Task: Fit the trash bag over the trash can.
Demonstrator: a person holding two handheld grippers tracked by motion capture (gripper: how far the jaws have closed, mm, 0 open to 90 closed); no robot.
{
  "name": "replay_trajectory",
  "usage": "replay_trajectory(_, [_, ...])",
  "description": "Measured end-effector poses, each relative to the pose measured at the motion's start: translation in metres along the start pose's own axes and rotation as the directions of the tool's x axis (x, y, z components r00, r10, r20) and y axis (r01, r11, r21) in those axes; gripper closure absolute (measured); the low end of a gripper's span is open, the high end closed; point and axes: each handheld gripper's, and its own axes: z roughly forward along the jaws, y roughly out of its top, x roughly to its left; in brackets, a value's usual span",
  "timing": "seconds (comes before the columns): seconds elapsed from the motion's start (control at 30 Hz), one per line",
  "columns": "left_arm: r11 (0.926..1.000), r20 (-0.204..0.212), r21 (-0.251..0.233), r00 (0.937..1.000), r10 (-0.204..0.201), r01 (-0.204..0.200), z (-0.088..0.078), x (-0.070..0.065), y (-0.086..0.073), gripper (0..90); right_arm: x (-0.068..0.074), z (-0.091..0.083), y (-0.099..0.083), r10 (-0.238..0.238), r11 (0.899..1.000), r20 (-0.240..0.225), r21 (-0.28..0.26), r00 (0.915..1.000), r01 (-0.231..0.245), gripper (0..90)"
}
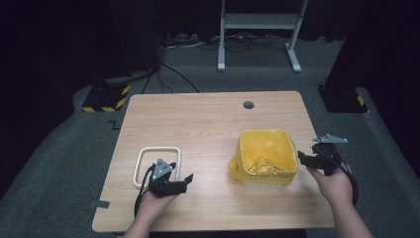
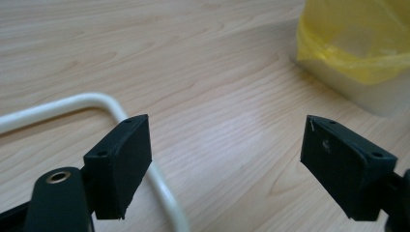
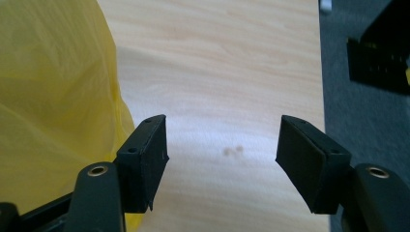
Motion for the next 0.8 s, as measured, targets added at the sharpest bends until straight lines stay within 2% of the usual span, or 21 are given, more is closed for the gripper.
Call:
replay_trajectory(0.07, [0.9999, 0.0, -0.013, 0.9999, 0.011, -0.011, 0.01, -0.008, 0.006, 17.1, 0.0, 0.004, -0.006, 0.017, 0.999, -0.011, -0.052, 0.9998, -0.018, 35.2])
replay_trajectory(0.1, [0.9997, 0.007, -0.023, 0.9999, 0.009, -0.009, 0.017, -0.012, 0.01, 16.9, 0.001, 0.006, -0.009, 0.018, 0.997, 0.0, -0.081, 0.9998, -0.018, 35.1])
replay_trajectory(0.23, [0.9983, 0.016, -0.058, 0.9999, 0.006, -0.005, 0.046, -0.031, 0.027, 17.0, 0.003, 0.013, -0.019, 0.014, 0.982, 0.022, -0.187, 0.9997, -0.009, 35.5])
replay_trajectory(0.33, [0.9977, 0.026, -0.067, 0.9996, 0.014, -0.012, 0.066, -0.046, 0.039, 17.0, 0.003, 0.017, -0.026, 0.01, 0.974, 0.012, -0.229, 0.9999, -0.007, 33.8])
replay_trajectory(0.43, [0.9978, 0.022, -0.065, 0.9996, 0.017, -0.015, 0.078, -0.052, 0.044, 17.0, 0.005, 0.022, -0.032, -0.009, 0.97, -0.034, -0.242, 0.9994, 0.0, 34.3])
replay_trajectory(0.5, [0.998, 0.023, -0.063, 0.9997, 0.008, -0.007, 0.082, -0.053, 0.046, 17.0, 0.009, 0.022, -0.034, -0.035, 0.964, -0.043, -0.265, 0.9985, 0.022, 34.5])
replay_trajectory(0.57, [0.9981, 0.024, -0.061, 0.9996, 0.012, -0.011, 0.084, -0.054, 0.046, 17.1, 0.018, 0.022, -0.036, -0.082, 0.955, -0.051, -0.291, 0.9953, 0.064, 34.6])
replay_trajectory(0.6, [0.9982, 0.023, -0.057, 0.9996, 0.016, -0.015, 0.084, -0.054, 0.045, 17.1, 0.021, 0.022, -0.036, -0.098, 0.952, -0.053, -0.295, 0.9938, 0.078, 37.6])
replay_trajectory(0.7, [0.9988, 0.012, -0.045, 0.9998, 0.018, -0.018, 0.079, -0.049, 0.039, 17.1, 0.034, 0.02, -0.036, -0.139, 0.943, -0.074, -0.316, 0.9875, 0.109, 36.6])
replay_trajectory(0.8, [0.999, 0.0, -0.044, 1.0, 0.01, -0.01, 0.07, -0.04, 0.03, 17.1, 0.053, 0.019, -0.033, -0.185, 0.932, -0.076, -0.329, 0.9797, 0.151, 37.2])
